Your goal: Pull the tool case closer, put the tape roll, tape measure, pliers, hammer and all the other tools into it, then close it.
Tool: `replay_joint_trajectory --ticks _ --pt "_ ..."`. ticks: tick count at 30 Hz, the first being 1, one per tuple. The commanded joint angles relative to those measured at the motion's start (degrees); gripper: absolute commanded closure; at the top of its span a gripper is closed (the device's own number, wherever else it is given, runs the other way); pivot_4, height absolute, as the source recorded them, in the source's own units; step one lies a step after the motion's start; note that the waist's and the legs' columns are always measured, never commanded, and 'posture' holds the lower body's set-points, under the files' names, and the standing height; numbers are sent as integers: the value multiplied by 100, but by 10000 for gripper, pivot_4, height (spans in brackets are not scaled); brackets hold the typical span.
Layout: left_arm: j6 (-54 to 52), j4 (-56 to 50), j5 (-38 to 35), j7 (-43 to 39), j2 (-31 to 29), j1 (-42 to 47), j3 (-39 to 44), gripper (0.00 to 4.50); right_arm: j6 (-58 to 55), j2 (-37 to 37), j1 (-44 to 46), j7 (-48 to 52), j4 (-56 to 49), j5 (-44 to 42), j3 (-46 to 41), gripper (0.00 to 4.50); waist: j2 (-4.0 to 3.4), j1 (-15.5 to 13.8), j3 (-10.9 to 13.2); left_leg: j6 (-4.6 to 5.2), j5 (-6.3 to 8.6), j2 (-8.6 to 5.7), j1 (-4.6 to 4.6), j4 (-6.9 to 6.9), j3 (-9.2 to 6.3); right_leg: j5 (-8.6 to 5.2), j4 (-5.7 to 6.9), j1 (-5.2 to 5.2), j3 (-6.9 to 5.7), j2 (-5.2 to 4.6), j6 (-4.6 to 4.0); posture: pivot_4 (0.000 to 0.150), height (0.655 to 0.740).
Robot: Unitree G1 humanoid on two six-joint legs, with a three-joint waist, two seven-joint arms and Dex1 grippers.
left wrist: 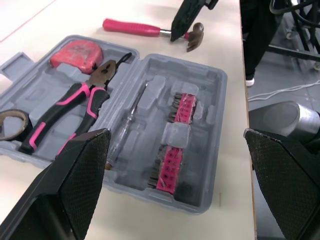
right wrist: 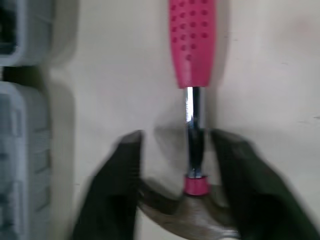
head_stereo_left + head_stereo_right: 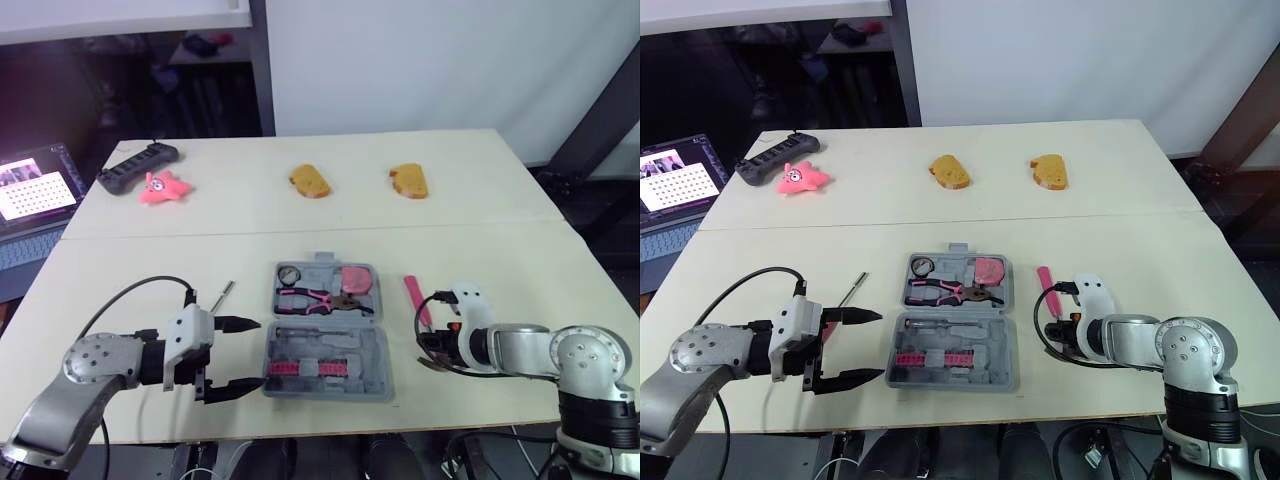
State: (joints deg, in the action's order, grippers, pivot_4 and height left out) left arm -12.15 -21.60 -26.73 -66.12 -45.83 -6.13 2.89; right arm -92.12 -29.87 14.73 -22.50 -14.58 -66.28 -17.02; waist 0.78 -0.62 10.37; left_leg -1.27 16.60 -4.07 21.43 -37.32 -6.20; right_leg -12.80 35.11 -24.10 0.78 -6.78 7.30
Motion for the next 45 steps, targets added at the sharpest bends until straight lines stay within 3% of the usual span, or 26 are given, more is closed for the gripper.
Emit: replay_joint_trajectory --ticks 1,2,6,11,15,20,32,35,42,45 --pt "-42 -202 -81 21 -45 14 72 0 -38 -173 -50 -315 -556 -210 -291 3860 -4 -14 1 1 0 -1 1 -1 -2 0 -1 2 0 0 0 1500 7400" --pt "-57 -199 -89 22 -51 27 83 0 -38 -237 -90 -323 -864 -272 -349 693 -5 -9 1 1 1 -1 4 -2 -1 -1 -1 -1 0 -1 1 1500 7400" --pt "-95 -141 -83 14 -45 111 78 0 366 -289 -493 -117 -2338 -237 -403 693 -8 11 1 4 2 2 5 8 -1 -3 5 -13 -1 5 5 1500 7400" --pt "-158 -124 -69 31 -25 202 37 0 1785 -281 -1394 321 -3373 1061 367 693 -10 51 0 4 2 7 3 11 2 -4 7 -15 1 13 6 1500 7400" --pt "-270 -115 -107 19 -38 333 21 0 3092 -405 -2211 478 -3149 2693 1194 693 -7 39 -2 3 2 3 3 9 2 -6 6 -14 1 11 9 1500 7400" --pt "-350 9 -91 -67 -34 571 -35 0 4218 42 -2293 949 -2193 3696 1728 693 -7 81 -3 2 2 3 -1 9 4 -6 7 -14 3 11 8 1500 7400" --pt "-368 -9 -73 -47 -25 595 -63 0 4433 544 -2240 1741 -1372 4415 1763 693 -7 137 -3 2 2 4 0 13 0 -7 9 -18 5 11 7 1500 7400" --pt "-395 -57 -88 -4 -23 573 -58 0 4309 627 -2172 1830 -1324 4498 1719 9589 -8 137 -3 2 2 4 -1 14 0 -7 10 -18 5 11 7 1500 7400" --pt "-442 -121 -97 70 -22 539 -59 0 4044 846 -2183 1940 -1370 4636 1729 44719 -7 125 -4 2 2 3 0 12 -1 -7 10 -18 6 10 7 1500 7400" --pt "-449 -106 -75 91 -6 543 -64 0 4013 924 -2205 1965 -1404 4742 1733 44719 -8 128 -4 2 2 3 -1 12 -1 -7 10 -18 6 10 7 1500 7400"
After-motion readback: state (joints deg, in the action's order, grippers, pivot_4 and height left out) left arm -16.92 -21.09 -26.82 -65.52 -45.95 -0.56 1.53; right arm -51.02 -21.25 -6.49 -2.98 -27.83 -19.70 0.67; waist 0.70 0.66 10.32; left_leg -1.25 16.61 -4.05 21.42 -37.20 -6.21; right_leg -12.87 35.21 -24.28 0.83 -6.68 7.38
